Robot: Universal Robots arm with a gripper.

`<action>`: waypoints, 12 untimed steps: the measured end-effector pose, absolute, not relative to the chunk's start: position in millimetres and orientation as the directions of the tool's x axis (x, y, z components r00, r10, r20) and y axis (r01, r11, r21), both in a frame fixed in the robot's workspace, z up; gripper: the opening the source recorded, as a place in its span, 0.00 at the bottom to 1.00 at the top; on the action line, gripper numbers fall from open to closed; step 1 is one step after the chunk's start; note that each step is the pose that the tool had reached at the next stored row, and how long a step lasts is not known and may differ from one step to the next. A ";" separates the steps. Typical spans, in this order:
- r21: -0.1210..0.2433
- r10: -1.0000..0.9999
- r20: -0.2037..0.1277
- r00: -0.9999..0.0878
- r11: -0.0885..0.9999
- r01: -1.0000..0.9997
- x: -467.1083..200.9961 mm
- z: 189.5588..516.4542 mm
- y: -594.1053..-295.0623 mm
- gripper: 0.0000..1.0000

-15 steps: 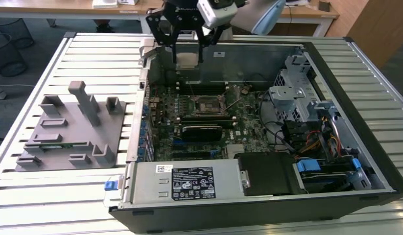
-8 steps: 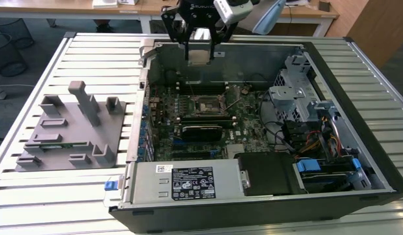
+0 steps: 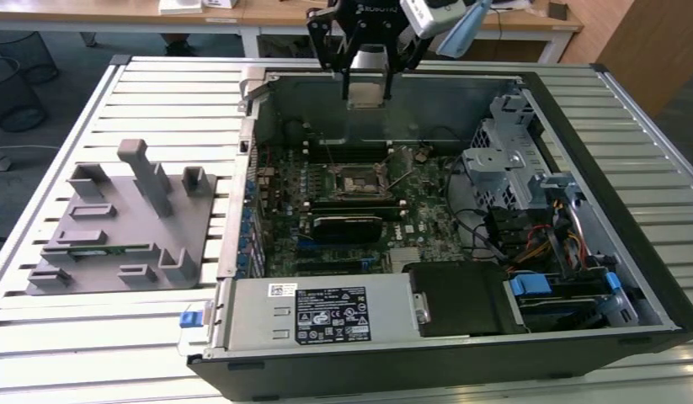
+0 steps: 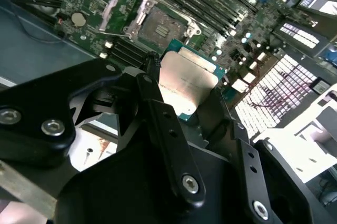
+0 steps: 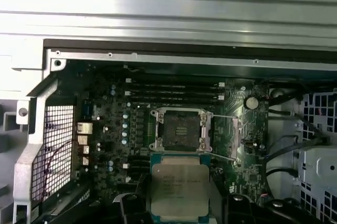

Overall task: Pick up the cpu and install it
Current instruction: 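Pick up the cpu and move it towards the insertion slot, then place the cpu into insertion slot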

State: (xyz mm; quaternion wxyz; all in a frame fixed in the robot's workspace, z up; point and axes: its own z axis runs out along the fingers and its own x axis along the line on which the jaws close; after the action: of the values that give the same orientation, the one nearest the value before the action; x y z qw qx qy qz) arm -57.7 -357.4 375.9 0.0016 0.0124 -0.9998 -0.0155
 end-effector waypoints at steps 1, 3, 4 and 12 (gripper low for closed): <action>0.031 -0.025 0.003 -1.000 0.999 -0.025 -57.5 375.7 -356.0 0.53; 0.031 -0.025 0.003 -1.000 0.999 -0.025 -57.4 375.8 -355.8 0.53; 0.031 -0.025 0.003 -1.000 0.999 -0.025 -57.4 375.7 -355.8 0.53; 0.031 -0.024 0.003 -1.000 0.999 -0.024 -56.6 375.7 -355.8 0.53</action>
State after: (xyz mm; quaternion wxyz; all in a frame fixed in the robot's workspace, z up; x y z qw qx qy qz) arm -56.6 -355.8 375.7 0.0015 0.0118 -0.9998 -0.0155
